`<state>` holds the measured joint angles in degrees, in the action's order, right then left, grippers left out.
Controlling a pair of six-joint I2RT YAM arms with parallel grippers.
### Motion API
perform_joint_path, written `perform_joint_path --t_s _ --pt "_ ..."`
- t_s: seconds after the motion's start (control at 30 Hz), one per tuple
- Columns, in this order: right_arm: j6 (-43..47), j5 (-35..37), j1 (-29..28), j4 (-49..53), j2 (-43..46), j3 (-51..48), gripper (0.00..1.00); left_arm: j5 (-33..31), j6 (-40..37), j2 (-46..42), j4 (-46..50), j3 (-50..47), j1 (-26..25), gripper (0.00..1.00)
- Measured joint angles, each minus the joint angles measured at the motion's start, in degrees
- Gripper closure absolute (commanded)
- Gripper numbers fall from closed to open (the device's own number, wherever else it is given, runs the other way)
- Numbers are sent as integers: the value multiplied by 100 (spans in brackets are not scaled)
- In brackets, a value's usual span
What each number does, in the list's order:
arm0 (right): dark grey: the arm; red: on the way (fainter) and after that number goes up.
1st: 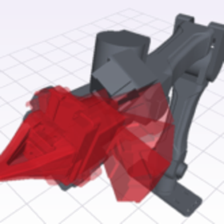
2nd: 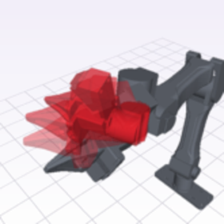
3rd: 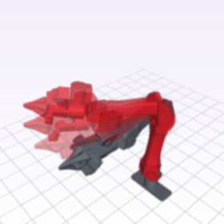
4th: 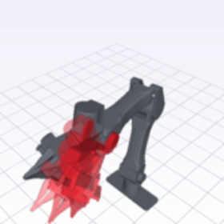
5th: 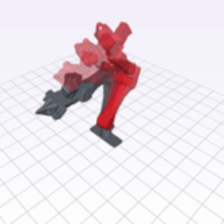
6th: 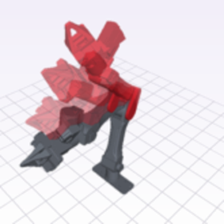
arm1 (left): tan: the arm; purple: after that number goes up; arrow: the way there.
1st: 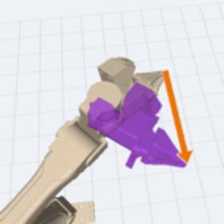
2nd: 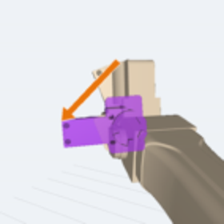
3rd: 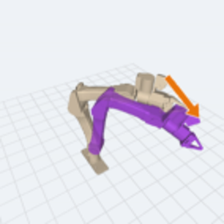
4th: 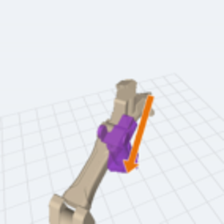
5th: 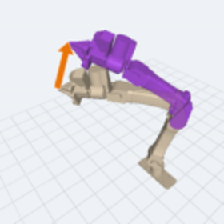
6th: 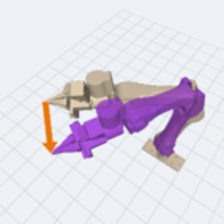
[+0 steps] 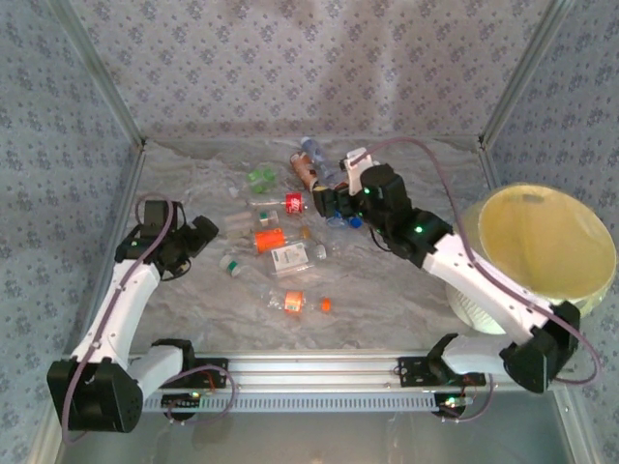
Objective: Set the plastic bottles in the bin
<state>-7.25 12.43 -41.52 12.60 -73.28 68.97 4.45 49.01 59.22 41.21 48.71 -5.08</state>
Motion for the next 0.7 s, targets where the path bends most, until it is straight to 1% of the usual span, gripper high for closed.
perform_joint_path --t_s 0.13,0.2,0.27,0.33,0.43,0.47,0.57,0.7 --pt "-122 -195 -4 -424 -487 0 0 131 328 -44 232 -131 -374 2" --pt "-221 -216 -13 -527 -649 -2 0 133 660 -46 354 -264 -715 2" --pt "-289 -214 -15 -577 -719 -17 0 133 894 -44 415 -411 -1047 2" --pt "-374 -212 -15 -704 -704 -125 0 133 1099 2 391 -538 -1248 2" --pt "-455 -210 -13 -881 -619 -374 0 109 1318 199 214 -680 -1305 4" --pt "-483 -201 -9 -907 -577 -470 0 96 1386 326 131 -693 -1305 6" --pt "-520 -144 -7 -933 -444 -654 0 -72 1572 640 -264 -741 -1303 18" --pt "-544 -79 15 -994 -175 -872 0 -245 1814 1110 -833 -750 -1128 27"
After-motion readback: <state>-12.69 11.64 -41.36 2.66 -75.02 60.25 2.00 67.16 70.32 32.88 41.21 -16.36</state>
